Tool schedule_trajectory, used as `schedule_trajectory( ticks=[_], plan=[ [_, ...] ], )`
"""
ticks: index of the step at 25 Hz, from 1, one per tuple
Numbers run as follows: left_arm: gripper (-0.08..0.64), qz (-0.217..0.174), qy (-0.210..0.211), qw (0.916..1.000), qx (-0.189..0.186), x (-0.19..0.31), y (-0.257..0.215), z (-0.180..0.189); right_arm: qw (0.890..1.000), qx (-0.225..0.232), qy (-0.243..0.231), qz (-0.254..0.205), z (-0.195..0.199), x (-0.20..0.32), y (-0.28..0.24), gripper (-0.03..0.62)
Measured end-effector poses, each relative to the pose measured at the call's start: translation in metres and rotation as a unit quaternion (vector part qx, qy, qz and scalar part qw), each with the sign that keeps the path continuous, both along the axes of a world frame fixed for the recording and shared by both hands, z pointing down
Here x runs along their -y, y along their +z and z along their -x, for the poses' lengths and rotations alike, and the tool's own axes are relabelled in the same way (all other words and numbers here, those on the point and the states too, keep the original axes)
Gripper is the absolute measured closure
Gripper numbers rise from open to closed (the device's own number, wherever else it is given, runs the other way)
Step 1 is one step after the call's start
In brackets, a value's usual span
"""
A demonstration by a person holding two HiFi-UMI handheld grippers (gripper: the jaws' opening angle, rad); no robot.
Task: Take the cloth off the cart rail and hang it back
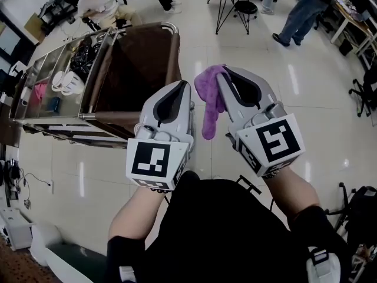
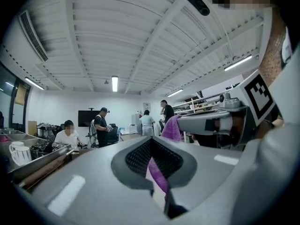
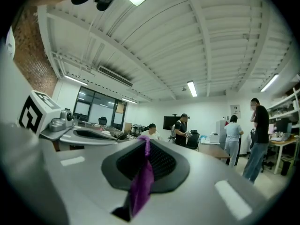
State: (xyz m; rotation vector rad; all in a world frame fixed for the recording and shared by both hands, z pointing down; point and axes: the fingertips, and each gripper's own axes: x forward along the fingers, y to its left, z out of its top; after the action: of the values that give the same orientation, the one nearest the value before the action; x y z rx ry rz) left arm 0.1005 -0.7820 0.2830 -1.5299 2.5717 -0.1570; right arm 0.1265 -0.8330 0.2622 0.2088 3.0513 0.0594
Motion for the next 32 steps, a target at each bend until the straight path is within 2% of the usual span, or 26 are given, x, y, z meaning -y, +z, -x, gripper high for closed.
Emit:
schedule_trajectory(
  ticks=[3, 9, 17, 19, 21, 23, 24, 25, 28, 32],
  plan=[
    [0.561, -0.007, -0.011, 0.9999, 0.000, 0.002, 0.000, 0.004, 1.000, -0.028, -0.006, 0.007, 0.001, 0.001, 0.008, 0.578],
    [0.561, -0.011, -0.020, 0.9997, -0.002, 0.023, 0.000, 0.018, 0.999, 0.039, -0.022, -0.002, 0.021, 0.023, -0.009, 0.578],
    [0.561, -0.010, -0.049, 0.9987, -0.008, 0.042, 0.004, 0.070, 0.997, 0.049, -0.052, -0.008, 0.077, 0.041, -0.007, 0.578],
    [0.561, -0.013, -0.053, 0.9985, -0.002, 0.045, 0.002, 0.084, 0.997, 0.045, -0.061, -0.010, 0.094, 0.045, -0.008, 0.578],
    [0.561, -0.014, -0.060, 0.9981, 0.001, 0.046, 0.001, 0.099, 0.997, 0.019, -0.069, -0.010, 0.112, 0.045, -0.001, 0.578],
    [0.561, 0.004, -0.074, 0.9969, -0.028, 0.044, 0.005, 0.112, 0.997, 0.003, -0.078, -0.013, 0.129, 0.046, 0.001, 0.578],
    [0.561, 0.017, -0.083, 0.9952, -0.049, 0.043, 0.008, 0.116, 0.996, 0.005, -0.083, -0.015, 0.137, 0.048, -0.003, 0.578],
    [0.561, 0.017, -0.091, 0.9943, -0.053, 0.043, 0.004, 0.121, 0.996, 0.015, -0.088, -0.018, 0.144, 0.050, -0.010, 0.578],
    [0.561, -0.018, -0.107, 0.9939, -0.020, 0.051, -0.025, 0.133, 0.993, 0.051, -0.106, -0.023, 0.159, 0.062, -0.040, 0.578],
    [0.561, -0.028, -0.120, 0.9922, -0.018, 0.056, -0.037, 0.148, 0.991, 0.058, -0.121, -0.026, 0.178, 0.072, -0.053, 0.578]
  ],
)
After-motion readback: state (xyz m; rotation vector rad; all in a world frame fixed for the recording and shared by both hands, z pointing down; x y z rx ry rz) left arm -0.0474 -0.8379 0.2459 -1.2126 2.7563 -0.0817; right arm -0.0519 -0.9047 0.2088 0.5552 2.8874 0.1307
